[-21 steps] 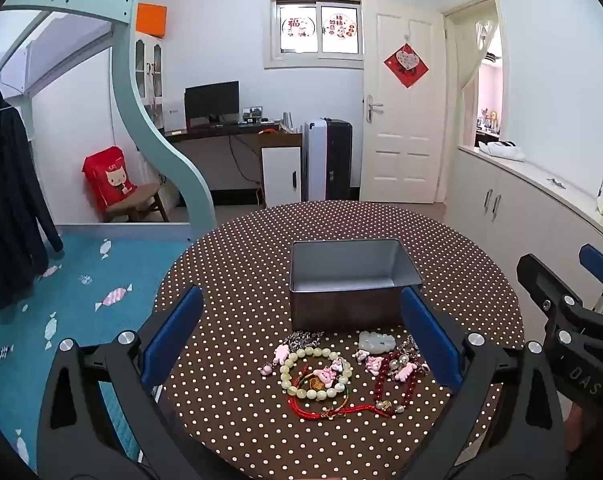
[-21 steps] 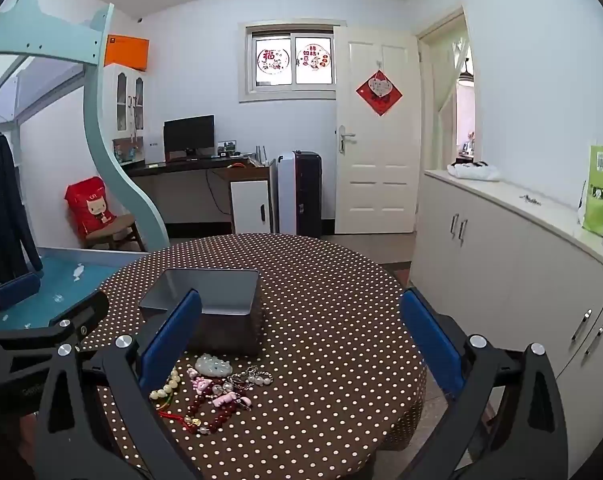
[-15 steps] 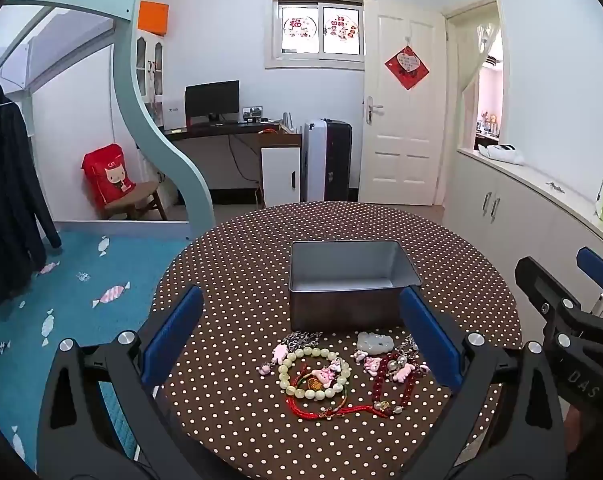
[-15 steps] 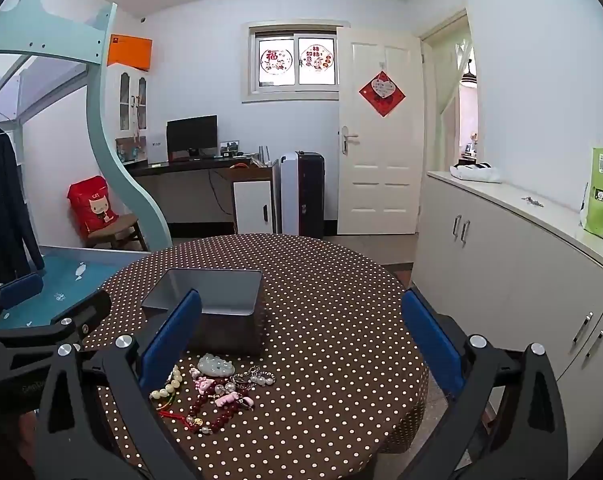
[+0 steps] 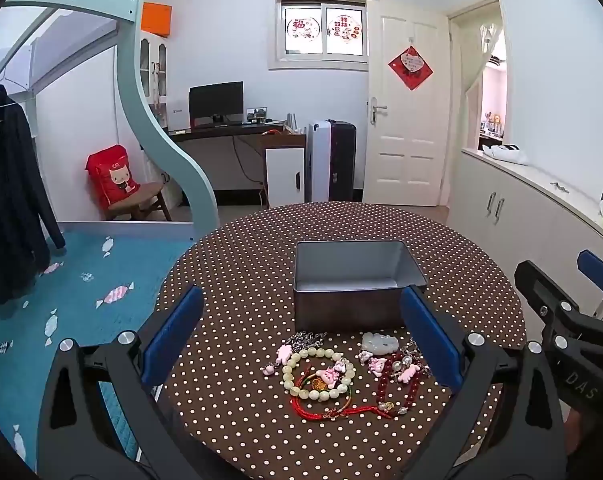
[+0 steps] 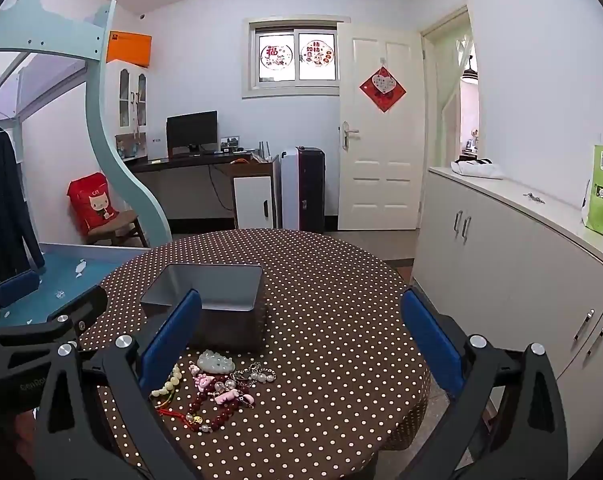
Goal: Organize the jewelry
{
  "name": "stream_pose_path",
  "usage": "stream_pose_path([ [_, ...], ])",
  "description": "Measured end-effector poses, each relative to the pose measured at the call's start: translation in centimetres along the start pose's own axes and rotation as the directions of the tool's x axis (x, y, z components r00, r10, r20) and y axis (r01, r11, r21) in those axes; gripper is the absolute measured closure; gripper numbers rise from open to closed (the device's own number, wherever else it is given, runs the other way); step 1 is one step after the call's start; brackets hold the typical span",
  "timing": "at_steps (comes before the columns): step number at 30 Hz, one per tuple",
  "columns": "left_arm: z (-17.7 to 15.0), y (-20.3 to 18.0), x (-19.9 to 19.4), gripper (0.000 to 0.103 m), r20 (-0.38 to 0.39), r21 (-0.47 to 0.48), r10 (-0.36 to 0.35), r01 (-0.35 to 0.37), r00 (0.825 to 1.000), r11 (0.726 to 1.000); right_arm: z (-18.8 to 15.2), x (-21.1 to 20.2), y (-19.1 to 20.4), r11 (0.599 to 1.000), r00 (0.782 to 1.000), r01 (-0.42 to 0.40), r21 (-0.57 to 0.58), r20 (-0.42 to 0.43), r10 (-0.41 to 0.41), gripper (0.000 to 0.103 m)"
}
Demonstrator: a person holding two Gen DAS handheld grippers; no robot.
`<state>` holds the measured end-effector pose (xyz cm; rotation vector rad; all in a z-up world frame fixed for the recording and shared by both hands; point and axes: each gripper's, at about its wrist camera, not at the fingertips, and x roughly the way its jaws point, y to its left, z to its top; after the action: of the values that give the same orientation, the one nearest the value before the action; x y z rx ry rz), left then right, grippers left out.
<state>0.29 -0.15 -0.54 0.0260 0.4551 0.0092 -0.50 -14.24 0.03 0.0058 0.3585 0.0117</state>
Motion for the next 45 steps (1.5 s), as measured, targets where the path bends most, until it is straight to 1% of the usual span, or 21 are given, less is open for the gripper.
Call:
stream_pose_path([
  [7,0.0,0.4,-0.2,0.005,0.009,0.005,0.004,-0.004,1.000,1.000,-0.1,-0.1,0.2,1.000,1.000,-0.006,0.001,0.000,0.006,0.007],
  [19,0.0,0.7,0.0,0.005,0.004,0.002,0.005,-0.005,1.000,1.000,0.0,0.3,0.2,1.000,1.000,-0.008,0.005,-0.016,0.008,0.007],
  [31,-0.1,1.1,0.1,0.005,-0.006,-0.005,0.012,-0.012,1.000,1.000,-0.1,0.5,0.6,1.000,1.000,-0.010,-0.002,-0.026,0.010,0.007],
  [36,-0.4,1.2,0.3,0.005,-0.025,-0.003,0.011,-0.011,1.000,1.000,-0.2,0.5,0.8,1.000,0.999,-0.001,-0.005,-0.037,0.001,0.007],
  [39,-0.5,1.6,0.2,0.005,-0.027,-0.007,0.021,-0.021,0.999,1.000,-0.2,0.5,1.2,1.000,0.999,-0.008,-0.004,-0.043,0.007,0.007],
  [45,-0.4,2.0,-0.2,0.005,-0.016,-0.021,0.026,-0.027,1.000,0.999,0.0,0.3,1.5,0.999,0.999,-0.033,-0.012,-0.028,0.032,0.007],
])
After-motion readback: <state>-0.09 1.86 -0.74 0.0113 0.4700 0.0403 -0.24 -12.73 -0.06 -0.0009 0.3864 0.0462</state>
